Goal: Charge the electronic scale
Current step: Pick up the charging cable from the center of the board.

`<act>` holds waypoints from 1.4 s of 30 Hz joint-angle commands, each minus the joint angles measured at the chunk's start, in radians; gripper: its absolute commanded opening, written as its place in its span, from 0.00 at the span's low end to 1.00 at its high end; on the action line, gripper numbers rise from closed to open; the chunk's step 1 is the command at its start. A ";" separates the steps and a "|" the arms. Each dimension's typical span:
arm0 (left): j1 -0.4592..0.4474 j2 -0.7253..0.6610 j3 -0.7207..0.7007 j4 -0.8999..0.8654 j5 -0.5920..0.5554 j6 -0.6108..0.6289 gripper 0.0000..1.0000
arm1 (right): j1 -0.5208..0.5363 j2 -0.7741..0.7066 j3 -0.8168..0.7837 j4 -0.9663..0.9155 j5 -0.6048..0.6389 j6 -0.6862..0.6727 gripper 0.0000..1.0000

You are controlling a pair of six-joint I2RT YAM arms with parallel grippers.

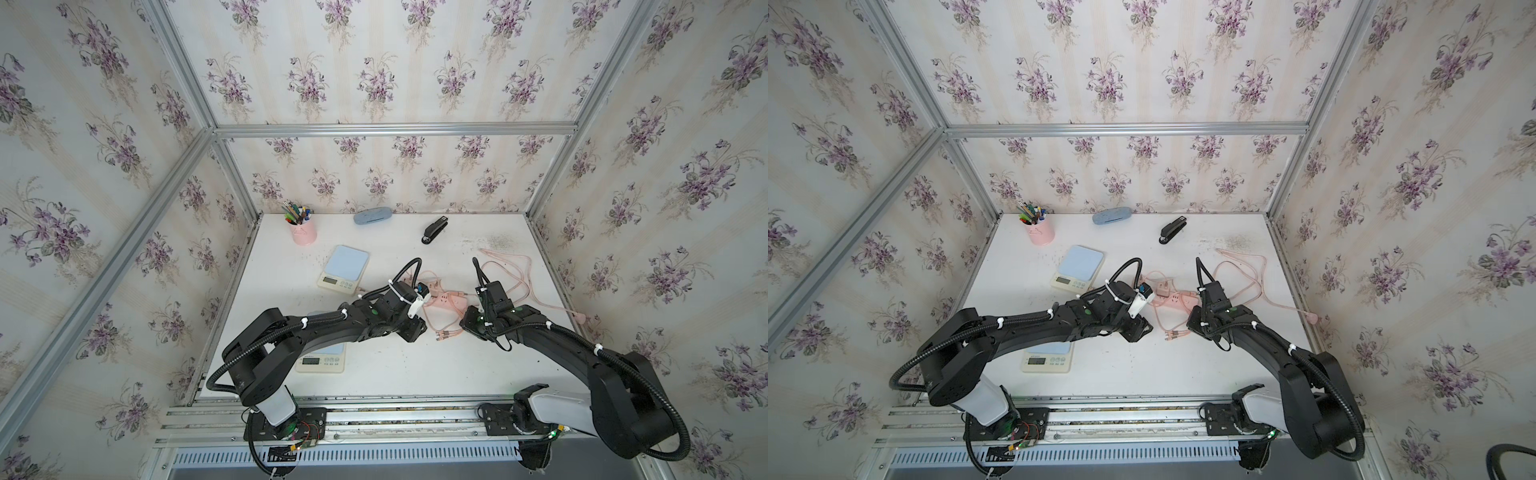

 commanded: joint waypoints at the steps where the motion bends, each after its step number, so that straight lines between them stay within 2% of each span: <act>1: 0.001 -0.003 -0.007 0.017 0.004 0.002 0.51 | -0.019 0.049 0.008 0.046 0.017 -0.019 0.33; 5: 0.001 -0.006 -0.014 0.018 -0.001 0.002 0.51 | -0.024 0.120 0.013 0.073 -0.041 -0.029 0.27; 9: 0.001 -0.010 -0.017 0.017 -0.002 0.008 0.52 | -0.024 0.099 0.003 0.065 -0.055 -0.034 0.05; 11: 0.001 -0.015 -0.017 0.017 0.003 0.017 0.53 | -0.024 0.058 0.003 0.053 -0.050 -0.055 0.00; 16: 0.001 -0.041 -0.004 0.021 0.016 0.038 0.54 | -0.024 -0.087 -0.005 0.045 -0.079 -0.123 0.00; 22: 0.007 -0.056 0.028 0.049 0.125 0.016 0.54 | -0.024 -0.212 -0.011 0.068 -0.155 -0.176 0.00; 26: 0.010 -0.061 0.030 0.098 0.188 -0.011 0.54 | -0.024 -0.234 0.001 0.095 -0.249 -0.201 0.00; 29: 0.011 -0.061 0.024 0.105 0.191 -0.014 0.54 | -0.024 -0.237 0.001 0.124 -0.311 -0.206 0.00; 36: 0.022 -0.062 -0.011 0.137 0.196 -0.018 0.54 | -0.024 -0.251 0.003 0.142 -0.378 -0.178 0.00; 42: 0.036 -0.054 -0.037 0.193 0.244 -0.030 0.52 | -0.026 -0.256 0.015 0.167 -0.449 -0.131 0.00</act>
